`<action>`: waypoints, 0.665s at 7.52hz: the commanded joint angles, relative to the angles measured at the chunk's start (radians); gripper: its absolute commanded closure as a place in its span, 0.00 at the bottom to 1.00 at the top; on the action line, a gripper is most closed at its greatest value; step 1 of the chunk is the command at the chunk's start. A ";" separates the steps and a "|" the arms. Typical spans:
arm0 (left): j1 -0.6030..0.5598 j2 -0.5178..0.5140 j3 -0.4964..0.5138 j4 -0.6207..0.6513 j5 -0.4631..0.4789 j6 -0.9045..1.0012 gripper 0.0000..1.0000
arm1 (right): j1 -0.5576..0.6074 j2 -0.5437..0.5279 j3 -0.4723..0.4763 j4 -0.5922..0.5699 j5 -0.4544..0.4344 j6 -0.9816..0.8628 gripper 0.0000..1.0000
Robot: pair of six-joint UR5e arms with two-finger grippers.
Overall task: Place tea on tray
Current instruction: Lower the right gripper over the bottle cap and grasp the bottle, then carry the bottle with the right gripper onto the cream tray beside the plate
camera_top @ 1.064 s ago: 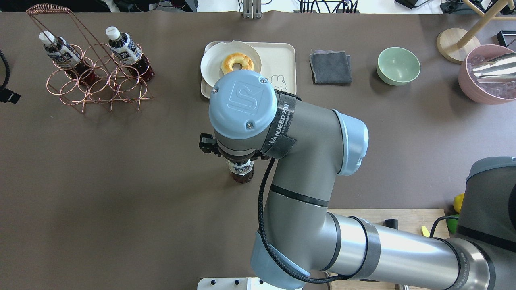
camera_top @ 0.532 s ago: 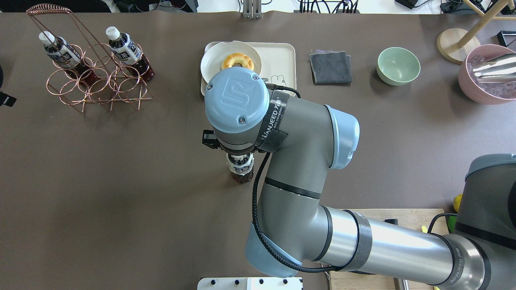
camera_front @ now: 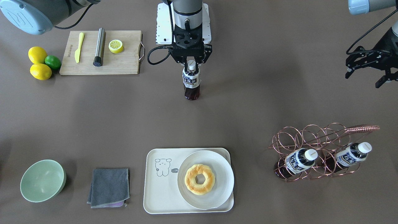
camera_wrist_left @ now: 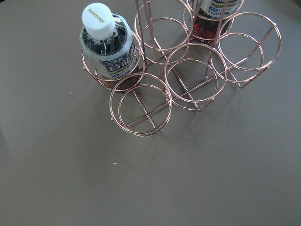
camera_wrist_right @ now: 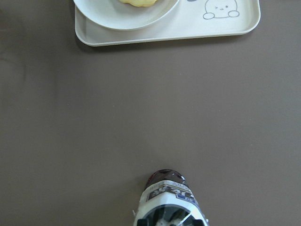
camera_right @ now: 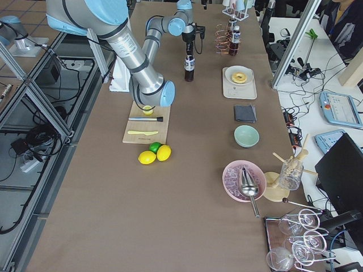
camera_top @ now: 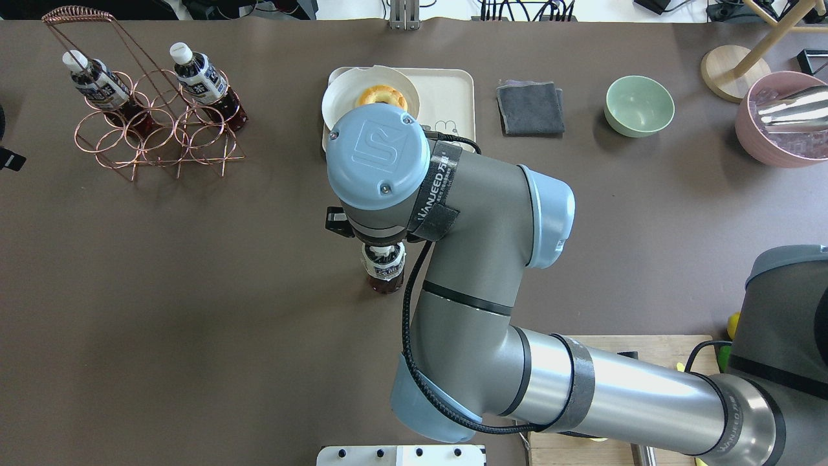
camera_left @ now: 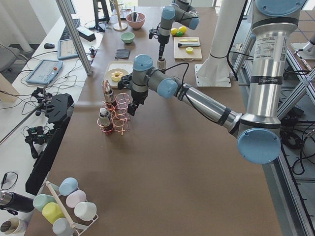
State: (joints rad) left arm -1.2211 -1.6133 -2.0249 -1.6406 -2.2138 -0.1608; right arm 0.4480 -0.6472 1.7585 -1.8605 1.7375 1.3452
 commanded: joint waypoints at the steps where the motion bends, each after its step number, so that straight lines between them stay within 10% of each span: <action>1: -0.033 0.007 -0.003 -0.001 -0.004 0.006 0.04 | 0.049 0.030 -0.004 -0.002 0.011 -0.005 1.00; 5: -0.201 0.215 0.002 -0.103 -0.127 0.138 0.04 | 0.289 0.084 -0.130 -0.043 0.103 -0.184 1.00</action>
State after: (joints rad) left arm -1.3787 -1.4975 -2.0298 -1.6542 -2.3141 -0.0395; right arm 0.6277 -0.5975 1.7214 -1.9124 1.8054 1.2284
